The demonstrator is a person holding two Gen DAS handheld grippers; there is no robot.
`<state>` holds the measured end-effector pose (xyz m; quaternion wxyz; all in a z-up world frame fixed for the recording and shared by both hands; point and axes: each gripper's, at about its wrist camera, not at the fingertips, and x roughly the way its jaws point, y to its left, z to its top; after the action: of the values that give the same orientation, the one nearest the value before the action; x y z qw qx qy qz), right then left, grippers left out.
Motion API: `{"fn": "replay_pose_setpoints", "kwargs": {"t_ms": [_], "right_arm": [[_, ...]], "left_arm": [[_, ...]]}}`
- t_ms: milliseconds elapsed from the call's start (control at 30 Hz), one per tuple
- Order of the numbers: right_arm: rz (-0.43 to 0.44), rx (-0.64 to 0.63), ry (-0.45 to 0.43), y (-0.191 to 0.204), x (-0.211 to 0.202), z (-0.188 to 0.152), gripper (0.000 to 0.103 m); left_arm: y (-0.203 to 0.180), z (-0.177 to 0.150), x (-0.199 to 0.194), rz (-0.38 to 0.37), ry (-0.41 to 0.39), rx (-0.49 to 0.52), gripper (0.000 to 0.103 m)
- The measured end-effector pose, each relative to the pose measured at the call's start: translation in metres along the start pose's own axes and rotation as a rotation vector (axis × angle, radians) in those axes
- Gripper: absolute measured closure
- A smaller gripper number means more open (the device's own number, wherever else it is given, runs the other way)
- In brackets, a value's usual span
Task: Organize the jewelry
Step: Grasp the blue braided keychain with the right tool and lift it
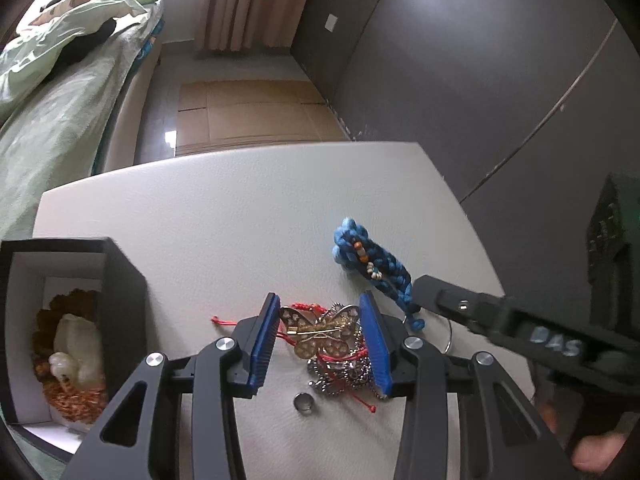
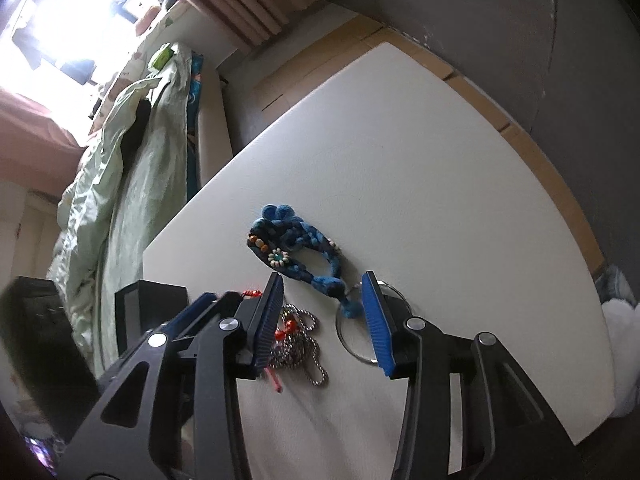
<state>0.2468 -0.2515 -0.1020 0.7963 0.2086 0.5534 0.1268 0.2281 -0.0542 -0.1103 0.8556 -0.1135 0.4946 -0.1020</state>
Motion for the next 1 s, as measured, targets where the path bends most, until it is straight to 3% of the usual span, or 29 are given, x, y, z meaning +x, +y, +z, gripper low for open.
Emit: {"fn": "replay_pose_setpoints", "kwargs": {"t_ms": [200, 333, 667, 700, 767, 833, 1000], "right_arm": [[-0.046, -0.082, 0.001, 0.016, 0.012, 0.001, 0.061], [-0.086, -0.103, -0.002, 0.02, 0.017, 0.004, 0.047], [-0.214, -0.206, -0.007, 0.038, 0.039, 0.001, 0.048], [-0.228, -0.219, -0.012, 0.041, 0.041, 0.0, 0.05], [-0.263, -0.241, -0.022, 0.043, 0.043, -0.001, 0.073], [-0.231, -0.219, -0.009, 0.04, 0.044, -0.001, 0.089], [-0.173, -0.219, -0.055, 0.05, 0.029, -0.003, 0.09]], "left_arm": [[0.017, 0.006, -0.025, -0.023, -0.049, -0.044, 0.064], [0.029, 0.011, -0.041, -0.038, -0.075, -0.066, 0.064], [0.06, 0.02, -0.079, -0.063, -0.136, -0.116, 0.064], [0.065, 0.02, -0.085, -0.063, -0.145, -0.126, 0.064], [0.073, 0.02, -0.093, -0.058, -0.158, -0.138, 0.064], [0.082, 0.021, -0.099, -0.056, -0.167, -0.15, 0.064], [0.106, 0.016, -0.113, -0.043, -0.182, -0.192, 0.064]]}}
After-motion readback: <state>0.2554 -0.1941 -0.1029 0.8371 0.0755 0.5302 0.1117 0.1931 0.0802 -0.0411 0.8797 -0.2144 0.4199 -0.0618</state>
